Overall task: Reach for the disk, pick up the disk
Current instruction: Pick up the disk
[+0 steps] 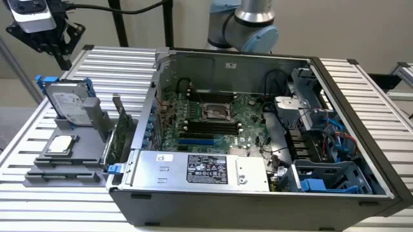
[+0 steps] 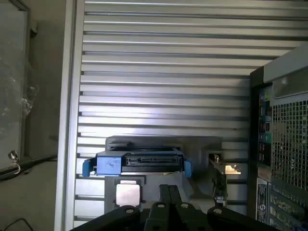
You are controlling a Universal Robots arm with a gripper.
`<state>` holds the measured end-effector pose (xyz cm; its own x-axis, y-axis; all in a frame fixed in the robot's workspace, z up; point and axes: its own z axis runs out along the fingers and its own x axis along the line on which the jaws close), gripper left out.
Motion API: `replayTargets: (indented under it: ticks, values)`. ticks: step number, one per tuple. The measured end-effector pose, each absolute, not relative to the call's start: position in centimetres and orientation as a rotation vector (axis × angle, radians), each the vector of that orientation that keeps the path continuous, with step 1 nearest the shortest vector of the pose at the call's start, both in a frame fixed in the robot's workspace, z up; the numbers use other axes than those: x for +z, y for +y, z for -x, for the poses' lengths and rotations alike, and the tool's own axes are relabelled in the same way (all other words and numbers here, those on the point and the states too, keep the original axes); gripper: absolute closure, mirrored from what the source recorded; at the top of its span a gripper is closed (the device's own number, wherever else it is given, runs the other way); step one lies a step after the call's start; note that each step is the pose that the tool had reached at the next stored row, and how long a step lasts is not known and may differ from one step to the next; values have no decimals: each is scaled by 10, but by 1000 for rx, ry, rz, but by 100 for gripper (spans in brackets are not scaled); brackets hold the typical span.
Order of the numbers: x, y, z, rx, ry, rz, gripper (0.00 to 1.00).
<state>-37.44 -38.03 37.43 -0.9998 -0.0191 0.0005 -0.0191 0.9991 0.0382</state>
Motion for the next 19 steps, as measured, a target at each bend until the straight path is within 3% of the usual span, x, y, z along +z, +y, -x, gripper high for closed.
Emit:
replayTargets:
  ticks: [19]
  values:
    - [374, -376, 396, -60, -3146, -30, 89]
